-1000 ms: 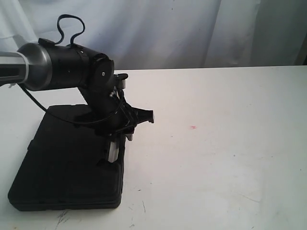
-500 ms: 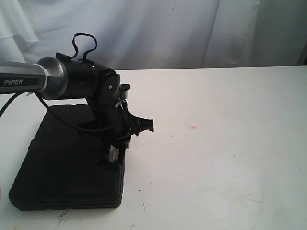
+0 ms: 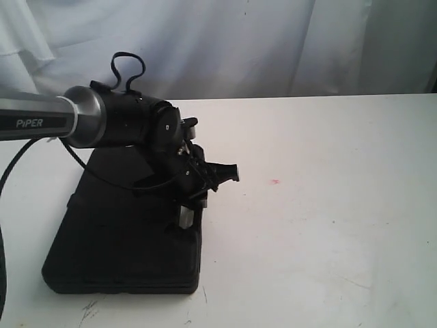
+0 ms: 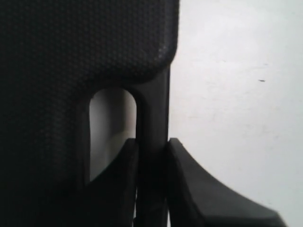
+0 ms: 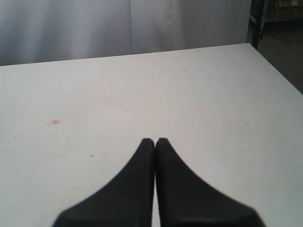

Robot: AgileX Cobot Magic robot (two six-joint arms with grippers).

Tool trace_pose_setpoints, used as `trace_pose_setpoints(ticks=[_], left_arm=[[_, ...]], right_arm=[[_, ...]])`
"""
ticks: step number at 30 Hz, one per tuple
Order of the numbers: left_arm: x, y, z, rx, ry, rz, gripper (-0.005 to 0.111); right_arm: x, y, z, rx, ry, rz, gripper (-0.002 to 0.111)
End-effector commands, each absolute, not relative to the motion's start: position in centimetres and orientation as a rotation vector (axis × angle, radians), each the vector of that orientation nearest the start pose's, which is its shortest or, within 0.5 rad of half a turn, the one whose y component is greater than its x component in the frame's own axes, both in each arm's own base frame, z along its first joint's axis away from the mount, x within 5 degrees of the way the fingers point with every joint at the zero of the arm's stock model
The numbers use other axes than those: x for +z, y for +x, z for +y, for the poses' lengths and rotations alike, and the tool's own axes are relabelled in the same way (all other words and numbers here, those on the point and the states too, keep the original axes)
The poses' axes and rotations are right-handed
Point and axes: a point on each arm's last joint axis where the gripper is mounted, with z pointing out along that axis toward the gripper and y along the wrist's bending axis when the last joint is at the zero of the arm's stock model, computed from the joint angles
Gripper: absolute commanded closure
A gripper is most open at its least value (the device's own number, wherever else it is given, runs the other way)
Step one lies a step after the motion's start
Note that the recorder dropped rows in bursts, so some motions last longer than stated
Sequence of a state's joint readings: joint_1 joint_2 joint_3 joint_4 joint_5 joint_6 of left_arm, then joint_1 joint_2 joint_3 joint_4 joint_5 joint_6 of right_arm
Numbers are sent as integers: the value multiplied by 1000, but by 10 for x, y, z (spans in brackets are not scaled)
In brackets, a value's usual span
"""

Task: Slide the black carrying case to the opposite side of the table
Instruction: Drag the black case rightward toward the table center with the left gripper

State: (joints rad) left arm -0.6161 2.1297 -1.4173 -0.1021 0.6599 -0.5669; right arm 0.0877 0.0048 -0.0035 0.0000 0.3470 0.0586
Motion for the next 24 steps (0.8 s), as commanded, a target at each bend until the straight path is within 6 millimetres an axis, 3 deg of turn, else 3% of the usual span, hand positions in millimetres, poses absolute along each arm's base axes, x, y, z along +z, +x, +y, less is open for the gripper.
trace_pose_setpoints(ticks=[1,4,11,17,24], left_arm=[[142,342,-276,-468,-59,2860,107],[149,345,-292,-492,-28,2860,107],[141,348,-322,-532,-9,2891,107],[136,346,-364,-612,33,2876,107],[128,355,-364,-594,-32,2832,107]], right_arm=[[182,53,4,94,-35,1830,108],[182,53,4,94,-35,1830,108],[182,53,4,94,-35,1830,108],[182,53,4,94,-35,1830,108],[182,53,4,94,-35,1830,108]])
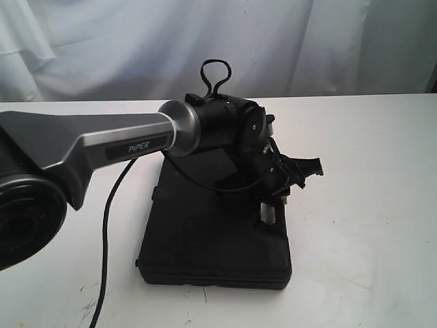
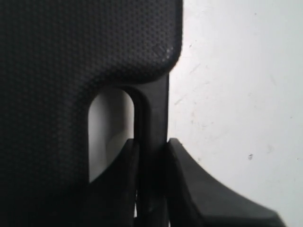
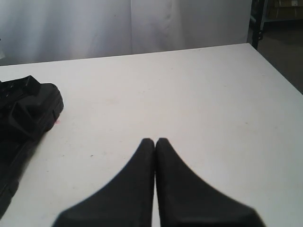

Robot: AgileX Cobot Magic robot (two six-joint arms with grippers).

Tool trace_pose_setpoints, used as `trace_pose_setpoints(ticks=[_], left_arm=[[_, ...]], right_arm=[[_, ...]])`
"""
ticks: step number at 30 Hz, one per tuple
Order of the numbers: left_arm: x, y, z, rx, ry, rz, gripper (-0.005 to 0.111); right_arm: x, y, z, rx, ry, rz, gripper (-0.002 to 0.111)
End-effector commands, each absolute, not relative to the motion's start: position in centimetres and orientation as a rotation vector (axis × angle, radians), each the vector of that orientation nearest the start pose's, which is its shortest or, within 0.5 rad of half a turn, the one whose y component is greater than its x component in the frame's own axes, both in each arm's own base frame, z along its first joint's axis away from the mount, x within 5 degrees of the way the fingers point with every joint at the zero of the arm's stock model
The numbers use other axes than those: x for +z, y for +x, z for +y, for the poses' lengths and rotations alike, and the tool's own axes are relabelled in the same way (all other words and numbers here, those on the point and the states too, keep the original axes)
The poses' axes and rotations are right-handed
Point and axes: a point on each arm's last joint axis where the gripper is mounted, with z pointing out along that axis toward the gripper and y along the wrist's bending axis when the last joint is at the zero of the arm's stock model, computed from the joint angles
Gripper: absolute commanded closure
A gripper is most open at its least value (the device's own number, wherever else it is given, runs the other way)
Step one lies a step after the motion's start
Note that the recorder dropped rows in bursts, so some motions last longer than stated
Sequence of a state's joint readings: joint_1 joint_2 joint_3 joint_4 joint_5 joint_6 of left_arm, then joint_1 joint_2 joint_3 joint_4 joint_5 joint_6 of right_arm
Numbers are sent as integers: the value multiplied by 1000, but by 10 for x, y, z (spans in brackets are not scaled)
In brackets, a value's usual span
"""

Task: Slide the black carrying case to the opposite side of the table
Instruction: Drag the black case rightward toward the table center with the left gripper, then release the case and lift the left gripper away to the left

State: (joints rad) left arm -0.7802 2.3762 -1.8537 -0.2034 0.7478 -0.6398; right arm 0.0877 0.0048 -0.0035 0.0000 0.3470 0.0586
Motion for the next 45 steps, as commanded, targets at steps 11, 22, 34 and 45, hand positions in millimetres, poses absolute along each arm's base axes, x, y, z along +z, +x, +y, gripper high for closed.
trace_pose_setpoints(ticks=[11,22,34,45], left_arm=[[128,358,-362,-548,-1,2811,99],[162,358,-359,-548,117,2725,59],[262,348,-319,-249,416,2473,107],[299,287,-264,-371,457,2297,107]], right_arm=[[182,53,4,94,-35,1830,108],[182,53,4,94,-35,1830,108],[182,53,4,94,-35,1830,108],[182,53,4,94,-35,1830,108]])
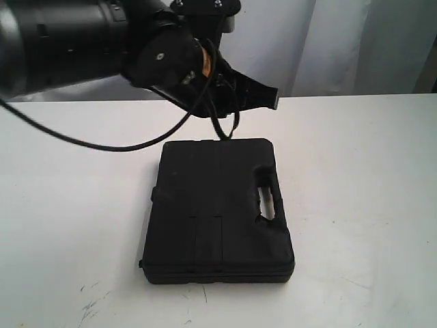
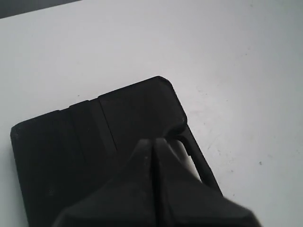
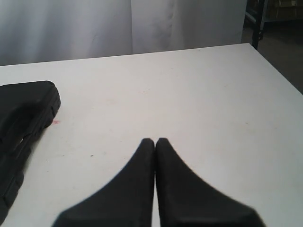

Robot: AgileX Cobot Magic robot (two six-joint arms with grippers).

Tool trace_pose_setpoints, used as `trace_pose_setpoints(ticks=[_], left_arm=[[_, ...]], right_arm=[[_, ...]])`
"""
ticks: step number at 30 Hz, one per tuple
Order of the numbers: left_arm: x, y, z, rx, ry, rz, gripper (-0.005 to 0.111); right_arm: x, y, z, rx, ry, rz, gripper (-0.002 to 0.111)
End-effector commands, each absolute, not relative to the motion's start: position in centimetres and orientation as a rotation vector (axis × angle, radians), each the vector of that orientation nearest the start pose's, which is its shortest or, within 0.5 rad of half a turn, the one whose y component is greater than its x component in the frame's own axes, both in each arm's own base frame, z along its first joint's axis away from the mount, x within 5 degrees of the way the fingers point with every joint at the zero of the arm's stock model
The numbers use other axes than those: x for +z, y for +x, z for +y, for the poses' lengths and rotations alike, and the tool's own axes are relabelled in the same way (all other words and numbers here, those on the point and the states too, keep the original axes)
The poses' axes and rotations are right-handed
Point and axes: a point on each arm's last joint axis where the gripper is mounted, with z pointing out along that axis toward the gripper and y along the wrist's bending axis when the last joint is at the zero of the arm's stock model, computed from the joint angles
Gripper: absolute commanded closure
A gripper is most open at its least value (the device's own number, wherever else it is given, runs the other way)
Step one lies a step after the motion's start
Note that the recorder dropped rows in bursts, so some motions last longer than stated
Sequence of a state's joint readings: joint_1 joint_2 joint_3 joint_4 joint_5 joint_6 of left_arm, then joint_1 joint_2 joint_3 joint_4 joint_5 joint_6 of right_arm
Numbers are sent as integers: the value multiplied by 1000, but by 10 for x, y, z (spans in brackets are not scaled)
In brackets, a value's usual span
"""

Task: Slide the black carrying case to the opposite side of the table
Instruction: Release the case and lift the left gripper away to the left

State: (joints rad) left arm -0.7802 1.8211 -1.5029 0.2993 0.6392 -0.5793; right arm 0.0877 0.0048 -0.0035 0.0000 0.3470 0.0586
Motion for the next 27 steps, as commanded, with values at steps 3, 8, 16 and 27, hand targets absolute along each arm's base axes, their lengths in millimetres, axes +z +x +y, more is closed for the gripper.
trace_pose_setpoints(ticks=[3,8,16,27], left_arm=[[300,267,-244,-371,467,2300,107],[300,245,-221,-342,484,2322,107],[302,224,-196,-240,480,2403,107],[304,229,-193,-150,540,2343,107]], right_arm=[[182,53,4,94,-35,1830,108],[182,53,4,94,-35,1830,108],[182,53,4,94,-35,1830,108],[182,53,4,94,-35,1830,108]])
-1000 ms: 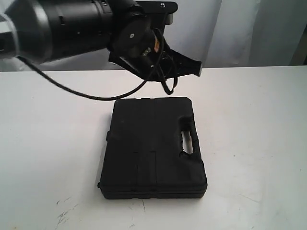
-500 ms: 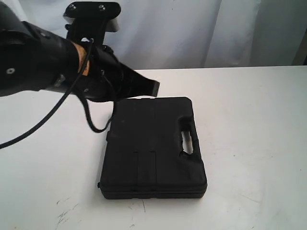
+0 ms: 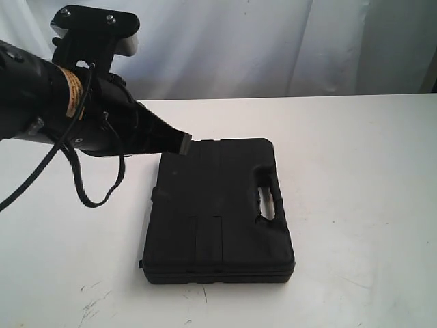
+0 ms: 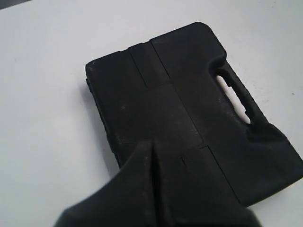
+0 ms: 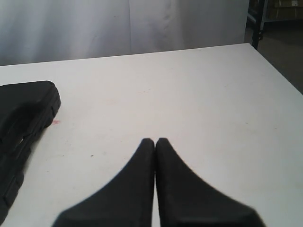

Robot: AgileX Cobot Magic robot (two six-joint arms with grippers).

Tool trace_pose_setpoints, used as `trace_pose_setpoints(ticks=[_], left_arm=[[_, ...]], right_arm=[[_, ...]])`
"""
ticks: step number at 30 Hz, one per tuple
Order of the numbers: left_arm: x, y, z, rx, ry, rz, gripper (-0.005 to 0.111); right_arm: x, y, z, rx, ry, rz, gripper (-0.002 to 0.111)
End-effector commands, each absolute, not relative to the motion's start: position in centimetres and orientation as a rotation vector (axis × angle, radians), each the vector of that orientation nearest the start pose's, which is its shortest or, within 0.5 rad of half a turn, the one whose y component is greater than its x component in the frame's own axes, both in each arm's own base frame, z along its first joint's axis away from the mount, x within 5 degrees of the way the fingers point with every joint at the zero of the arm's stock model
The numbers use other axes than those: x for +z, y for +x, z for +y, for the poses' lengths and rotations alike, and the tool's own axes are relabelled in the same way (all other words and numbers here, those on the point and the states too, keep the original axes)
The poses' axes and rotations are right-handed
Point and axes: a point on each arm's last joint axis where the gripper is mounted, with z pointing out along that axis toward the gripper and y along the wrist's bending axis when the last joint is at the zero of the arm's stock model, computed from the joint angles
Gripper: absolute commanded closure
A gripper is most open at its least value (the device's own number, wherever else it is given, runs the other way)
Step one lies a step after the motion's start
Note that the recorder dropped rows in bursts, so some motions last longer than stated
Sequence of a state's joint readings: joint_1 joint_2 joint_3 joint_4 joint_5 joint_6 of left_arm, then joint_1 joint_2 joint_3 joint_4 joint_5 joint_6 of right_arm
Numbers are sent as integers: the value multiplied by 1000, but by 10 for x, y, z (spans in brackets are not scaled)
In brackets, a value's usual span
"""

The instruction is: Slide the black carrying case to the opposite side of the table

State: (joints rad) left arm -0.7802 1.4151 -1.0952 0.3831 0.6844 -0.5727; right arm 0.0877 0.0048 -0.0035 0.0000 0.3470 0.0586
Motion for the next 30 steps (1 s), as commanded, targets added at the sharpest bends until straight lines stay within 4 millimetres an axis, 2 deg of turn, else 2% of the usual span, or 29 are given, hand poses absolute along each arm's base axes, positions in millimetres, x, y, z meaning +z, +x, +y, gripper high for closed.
trace_pose_setpoints(ticks=[1,5,9,12,16,20,25,30], left_arm=[[305,229,-192,-136,548,2336,107],[303,229,-190,-106,555,2343,107],[289,223,-183,-68,592,2352,107],[276,213,-173,-114,633,2292,107],[258,202,-138,-277,488,2211,107],[251,187,-99,-392,355,2042,107],[242,154,-53,-343,184,1932,107],[231,124,-24,-254,45,1856,107]], right_arm=[[182,53,4,94,-35,1830,108],[182,53,4,94,-35,1830,108],[182,53,4,94,-35,1830,108],[182,53,4,94,-35,1830,108],[182,53,4,94,-35,1830,108],[182,53,4,94,-35,1830,108],[182,53,4,94,-35,1830,108],[182,53,4,94,-35,1830,108]])
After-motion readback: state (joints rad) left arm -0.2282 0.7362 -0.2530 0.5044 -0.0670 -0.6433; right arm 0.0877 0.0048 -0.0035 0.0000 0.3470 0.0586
